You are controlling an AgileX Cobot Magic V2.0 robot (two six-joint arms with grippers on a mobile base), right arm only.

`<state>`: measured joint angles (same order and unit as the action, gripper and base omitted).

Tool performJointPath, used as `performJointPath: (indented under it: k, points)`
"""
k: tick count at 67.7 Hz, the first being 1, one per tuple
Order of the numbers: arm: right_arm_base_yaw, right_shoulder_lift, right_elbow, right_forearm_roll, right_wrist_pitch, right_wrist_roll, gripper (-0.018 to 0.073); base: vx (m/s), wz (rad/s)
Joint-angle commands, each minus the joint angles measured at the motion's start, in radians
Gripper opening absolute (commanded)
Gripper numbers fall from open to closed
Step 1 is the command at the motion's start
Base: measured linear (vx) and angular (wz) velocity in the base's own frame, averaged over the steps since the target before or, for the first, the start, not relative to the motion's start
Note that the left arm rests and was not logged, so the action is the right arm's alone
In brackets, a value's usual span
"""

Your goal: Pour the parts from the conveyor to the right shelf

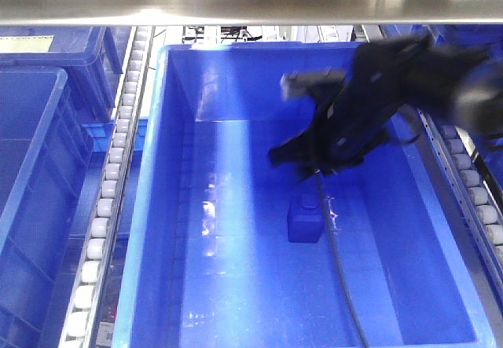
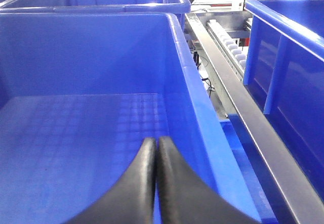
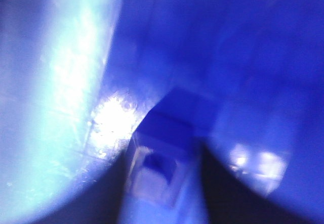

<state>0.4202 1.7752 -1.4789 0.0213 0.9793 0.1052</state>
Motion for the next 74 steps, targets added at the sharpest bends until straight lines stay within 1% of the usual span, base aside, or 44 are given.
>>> performJointPath:
  k: [1, 6, 10, 19, 31, 40, 49, 57, 66, 74]
  points:
    - [-0.002, -0.085, -0.023, -0.021, -0.024, 0.0, -0.0017, 0.0, 0.0]
    - [-0.002, -0.122, 0.009, -0.021, -0.06, 0.0, -0.0011, 0.0, 0.0]
    - [-0.002, -0.163, 0.064, -0.021, -0.119, 0.003, -0.001, 0.0, 0.0]
    - [-0.002, -0.275, 0.27, -0.021, -0.284, -0.001, -0.0011, 0.0, 0.0]
    - [-0.002, -0.492, 0.551, -0.021, -0.495, -0.005, -0.0011, 0.0, 0.0]
    - [-0.002, -0.695, 0.723, -0.021, -0.584, -0.005, -0.0011, 0.0, 0.0]
    - [-0.002, -0.919, 0.841, -0.021, -0.596, -0.005, -0.0009, 0.0, 0.0]
    - [-0.002, -1.12, 0.907, -0.008, -0.553, 0.0, -0.0008, 0.0, 0.0]
    - [-0.002, -1.367, 0.926, -0.009, -0.465, 0.0, -0.0007, 0.0, 0.0]
    - [-0.002, -1.542, 0.926, -0.009, -0.439, 0.0, -0.0007, 0.0, 0.0]
